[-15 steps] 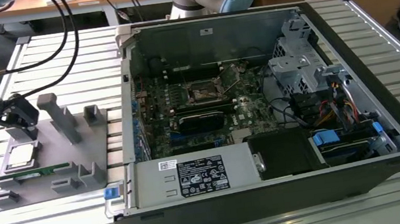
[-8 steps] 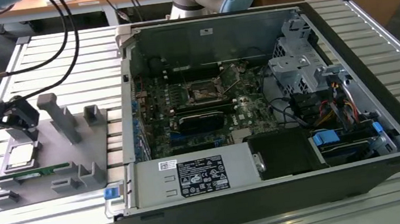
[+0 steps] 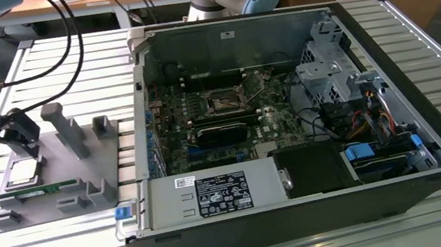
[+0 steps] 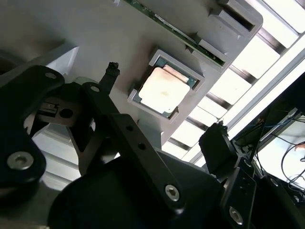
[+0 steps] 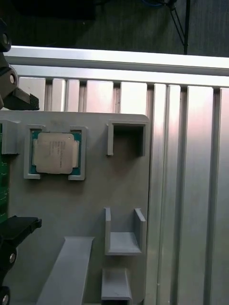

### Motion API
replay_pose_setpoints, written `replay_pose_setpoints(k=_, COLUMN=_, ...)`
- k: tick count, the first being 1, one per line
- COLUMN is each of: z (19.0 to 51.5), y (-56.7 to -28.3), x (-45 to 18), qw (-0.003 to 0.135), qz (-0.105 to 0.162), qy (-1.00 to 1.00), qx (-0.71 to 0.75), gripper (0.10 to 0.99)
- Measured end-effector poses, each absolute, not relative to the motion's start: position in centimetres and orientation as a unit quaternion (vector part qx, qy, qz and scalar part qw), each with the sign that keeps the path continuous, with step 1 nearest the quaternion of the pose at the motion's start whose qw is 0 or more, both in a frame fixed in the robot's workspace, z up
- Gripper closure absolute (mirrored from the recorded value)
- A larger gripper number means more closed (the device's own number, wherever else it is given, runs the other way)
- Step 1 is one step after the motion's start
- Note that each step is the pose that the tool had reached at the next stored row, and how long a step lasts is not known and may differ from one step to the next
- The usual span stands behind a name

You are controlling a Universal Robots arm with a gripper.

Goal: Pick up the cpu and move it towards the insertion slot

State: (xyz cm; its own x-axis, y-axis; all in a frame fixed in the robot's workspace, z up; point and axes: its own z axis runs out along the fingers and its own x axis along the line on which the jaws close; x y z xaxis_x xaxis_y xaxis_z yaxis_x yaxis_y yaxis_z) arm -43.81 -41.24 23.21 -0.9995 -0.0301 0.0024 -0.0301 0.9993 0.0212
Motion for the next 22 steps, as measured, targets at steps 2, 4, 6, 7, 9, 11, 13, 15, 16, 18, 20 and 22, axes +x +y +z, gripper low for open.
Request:
replay_pose_setpoints(k=2, z=23.0, y=-41.2, x=-43.8, qw=0.003, qz=-0.011, qy=-1.0, qx=0.015, gripper=0.133)
replay_pose_setpoints(k=4, z=22.6, y=-41.2, x=-43.8, qw=0.005, qz=-0.011, qy=-1.0, qx=0.014, gripper=0.133)
replay_pose_setpoints(k=6, z=22.4, y=-41.2, x=-43.8, qw=0.005, qz=-0.011, qy=-1.0, qx=0.011, gripper=0.212)
replay_pose_setpoints(k=7, z=22.2, y=-41.2, x=-43.8, qw=0.005, qz=-0.011, qy=-1.0, qx=0.011, gripper=0.212)
replay_pose_setpoints(k=9, z=21.9, y=-41.2, x=-43.8, qw=0.005, qz=-0.011, qy=-1.0, qx=0.009, gripper=0.278)
replay_pose_setpoints(k=11, z=21.6, y=-41.2, x=-43.8, qw=0.005, qz=-0.011, qy=-1.0, qx=0.009, gripper=0.278)
replay_pose_setpoints(k=13, z=21.3, y=-41.2, x=-43.8, qw=0.005, qz=-0.011, qy=-1.0, qx=0.009, gripper=0.294)
replay_pose_setpoints(k=15, z=21.0, y=-41.2, x=-43.9, qw=0.005, qz=-0.011, qy=-1.0, qx=0.009, gripper=0.365)
replay_pose_setpoints(k=16, z=20.9, y=-41.2, x=-43.9, qw=0.005, qz=-0.011, qy=-1.0, qx=0.009, gripper=0.365)
replay_pose_setpoints(k=18, z=20.6, y=-41.2, x=-43.9, qw=0.005, qz=-0.011, qy=-1.0, qx=0.01, gripper=0.365)
replay_pose_setpoints(k=20, z=20.4, y=-41.2, x=-43.9, qw=0.006, qz=-0.011, qy=-1.0, qx=0.01, gripper=0.365)
replay_pose_setpoints(k=22, z=20.2, y=-41.2, x=-44.0, qw=0.006, qz=-0.011, qy=-1.0, qx=0.01, gripper=0.365)
